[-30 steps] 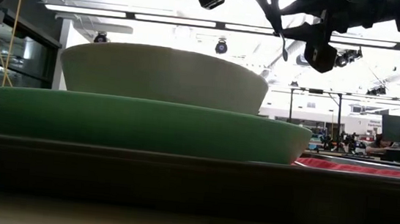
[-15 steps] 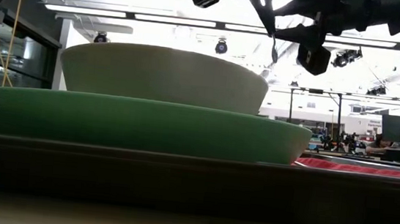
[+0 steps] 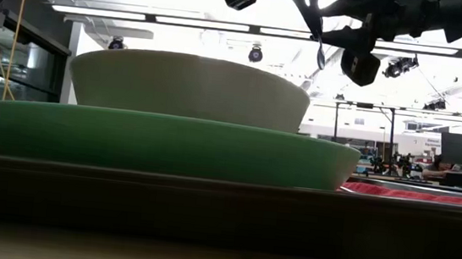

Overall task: Set up tray
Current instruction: Put the blue spoon on the red table napkin to the left of the blue fork

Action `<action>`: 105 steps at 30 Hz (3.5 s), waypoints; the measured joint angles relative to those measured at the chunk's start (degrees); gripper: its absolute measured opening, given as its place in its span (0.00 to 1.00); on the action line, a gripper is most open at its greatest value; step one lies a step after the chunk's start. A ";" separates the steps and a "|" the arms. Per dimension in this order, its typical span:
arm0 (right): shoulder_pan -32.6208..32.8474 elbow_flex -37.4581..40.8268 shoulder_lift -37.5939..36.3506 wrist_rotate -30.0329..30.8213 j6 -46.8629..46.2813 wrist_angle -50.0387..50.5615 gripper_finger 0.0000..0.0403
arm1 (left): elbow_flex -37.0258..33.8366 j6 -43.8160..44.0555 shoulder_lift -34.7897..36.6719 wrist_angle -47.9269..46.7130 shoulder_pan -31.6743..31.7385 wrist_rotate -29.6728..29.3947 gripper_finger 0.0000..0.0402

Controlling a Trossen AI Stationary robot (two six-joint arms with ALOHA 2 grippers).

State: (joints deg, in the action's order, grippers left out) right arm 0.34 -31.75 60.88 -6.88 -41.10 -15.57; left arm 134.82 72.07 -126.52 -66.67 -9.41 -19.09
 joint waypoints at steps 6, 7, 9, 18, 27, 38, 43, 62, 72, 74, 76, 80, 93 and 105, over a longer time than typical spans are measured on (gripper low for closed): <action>0.00 0.00 0.00 -0.02 0.22 0.04 0.22 | 0.00 -0.25 0.00 0.11 0.00 0.07 0.01; 0.00 0.00 0.00 -0.02 0.23 0.04 0.19 | 0.00 -0.31 0.00 0.11 0.00 0.09 0.01; 0.00 0.00 0.00 -0.01 0.54 0.04 0.15 | 0.00 -0.33 0.00 0.13 0.00 0.14 0.01; 0.02 0.02 0.00 0.03 0.76 0.07 0.01 | 0.00 -0.47 0.00 0.24 0.00 0.21 0.01; 0.02 0.02 0.00 0.03 1.07 0.04 0.01 | 0.00 -0.46 0.00 0.22 0.00 0.22 0.01; 0.02 0.02 -0.02 -0.17 1.05 -0.02 0.00 | 0.00 -0.30 -0.02 0.15 0.00 0.23 0.06; 0.02 0.02 -0.02 -0.19 1.05 -0.04 0.00 | 0.00 -0.26 -0.02 0.13 0.00 0.29 0.08; 0.02 0.02 -0.02 -0.30 0.00 0.33 0.00 | 0.00 -3.05 -0.04 0.30 0.02 3.33 0.10; 0.02 0.02 -0.02 0.18 -0.02 0.79 0.00 | 0.00 -4.37 -0.04 -1.45 0.02 3.80 0.10; 0.02 0.02 -0.02 0.16 -0.02 0.80 0.00 | 0.02 -4.37 -0.04 -1.49 0.04 4.15 0.10; 0.04 0.02 -0.02 0.13 -0.02 0.91 0.00 | 0.01 -4.39 -0.04 -1.56 0.06 4.75 0.10; 0.04 0.02 -0.02 0.20 -0.02 1.25 0.00 | 0.02 -4.87 -0.04 -1.69 0.07 5.45 0.10; 0.04 0.02 -0.07 0.40 -0.02 1.27 0.00 | 0.02 -7.28 -0.04 -0.31 0.04 5.29 0.10; 0.02 0.02 -0.07 0.07 -0.42 1.36 0.00 | 0.02 -7.89 -0.04 -0.30 0.02 5.44 0.10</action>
State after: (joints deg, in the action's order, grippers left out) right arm 0.36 -31.73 60.82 -6.81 -41.52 -14.21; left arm 134.85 64.18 -126.56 -66.97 -9.39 -13.65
